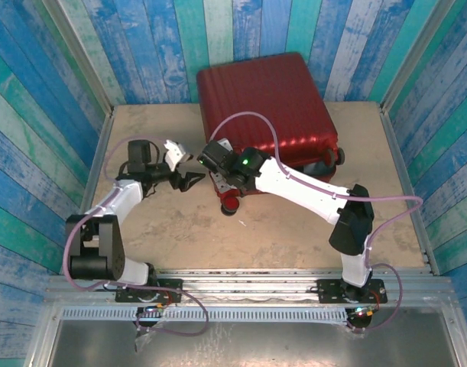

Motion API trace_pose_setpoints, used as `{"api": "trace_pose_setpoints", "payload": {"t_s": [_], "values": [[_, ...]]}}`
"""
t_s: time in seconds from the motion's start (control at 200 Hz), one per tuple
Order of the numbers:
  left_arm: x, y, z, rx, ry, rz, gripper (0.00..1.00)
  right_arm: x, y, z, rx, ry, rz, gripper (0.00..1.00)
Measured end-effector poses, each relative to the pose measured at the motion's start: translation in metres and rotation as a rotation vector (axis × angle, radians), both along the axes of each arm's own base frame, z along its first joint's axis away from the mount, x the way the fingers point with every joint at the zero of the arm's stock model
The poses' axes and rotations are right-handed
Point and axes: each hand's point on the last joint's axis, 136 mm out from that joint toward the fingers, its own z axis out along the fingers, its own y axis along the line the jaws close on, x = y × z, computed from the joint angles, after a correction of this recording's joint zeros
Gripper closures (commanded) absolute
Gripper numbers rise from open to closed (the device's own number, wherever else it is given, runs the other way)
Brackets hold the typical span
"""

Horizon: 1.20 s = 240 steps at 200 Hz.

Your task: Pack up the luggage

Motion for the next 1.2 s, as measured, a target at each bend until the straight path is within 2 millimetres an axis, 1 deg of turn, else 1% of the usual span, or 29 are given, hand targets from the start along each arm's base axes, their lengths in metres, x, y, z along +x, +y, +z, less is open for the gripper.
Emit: {"api": "trace_pose_setpoints", "payload": {"t_s": [0.035, 0.13, 0.205, 0.27, 0.3, 0.346, 0.381, 0.521, 0.621, 0.666, 0.746, 0.851, 1.042, 1.202], "values": [[-0.004, -0.004, -0.001, 0.002, 0.002, -0.023, 0.2, 0.0, -0.001, 0.002, -0.001, -0.001, 0.007, 0.92], [-0.013, -0.007, -0.007, 0.018, 0.02, -0.058, 0.21, -0.001, -0.004, 0.008, -0.003, -0.003, 0.022, 0.96], [-0.016, -0.009, -0.01, 0.027, 0.022, -0.07, 0.23, -0.001, -0.008, 0.011, -0.014, -0.007, 0.034, 0.99], [-0.016, -0.009, -0.012, 0.029, 0.026, -0.074, 0.24, -0.002, -0.011, 0.014, -0.025, -0.012, 0.041, 0.99], [-0.016, -0.01, -0.013, 0.028, 0.029, -0.076, 0.28, -0.002, -0.012, 0.015, -0.032, -0.014, 0.044, 0.99], [-0.015, -0.01, -0.015, 0.027, 0.033, -0.077, 0.37, -0.003, -0.014, 0.016, -0.044, -0.018, 0.048, 0.99], [-0.014, -0.011, -0.016, 0.025, 0.031, -0.077, 0.39, -0.004, -0.015, 0.017, -0.052, -0.02, 0.052, 1.0], [-0.006, -0.014, -0.01, 0.012, -0.005, -0.071, 0.39, -0.007, -0.017, 0.019, -0.076, -0.027, 0.061, 0.99], [-0.005, -0.021, -0.009, 0.006, -0.022, -0.088, 0.34, -0.008, -0.017, 0.019, -0.081, -0.03, 0.061, 0.99], [-0.005, -0.025, -0.011, 0.01, -0.024, -0.099, 0.32, -0.008, -0.017, 0.019, -0.081, -0.03, 0.059, 0.99], [-0.005, -0.031, -0.018, 0.021, -0.006, -0.122, 0.31, -0.008, -0.018, 0.019, -0.082, -0.032, 0.057, 0.99], [0.003, -0.038, -0.026, 0.044, 0.014, -0.15, 0.31, -0.01, -0.019, 0.02, -0.08, -0.031, 0.056, 0.99], [0.013, -0.041, -0.027, 0.071, -0.002, -0.17, 0.34, -0.015, -0.022, 0.021, -0.082, -0.027, 0.06, 1.0], [0.017, -0.043, -0.029, 0.087, -0.003, -0.198, 0.43, -0.016, -0.023, 0.022, -0.081, -0.024, 0.062, 0.99]]}}
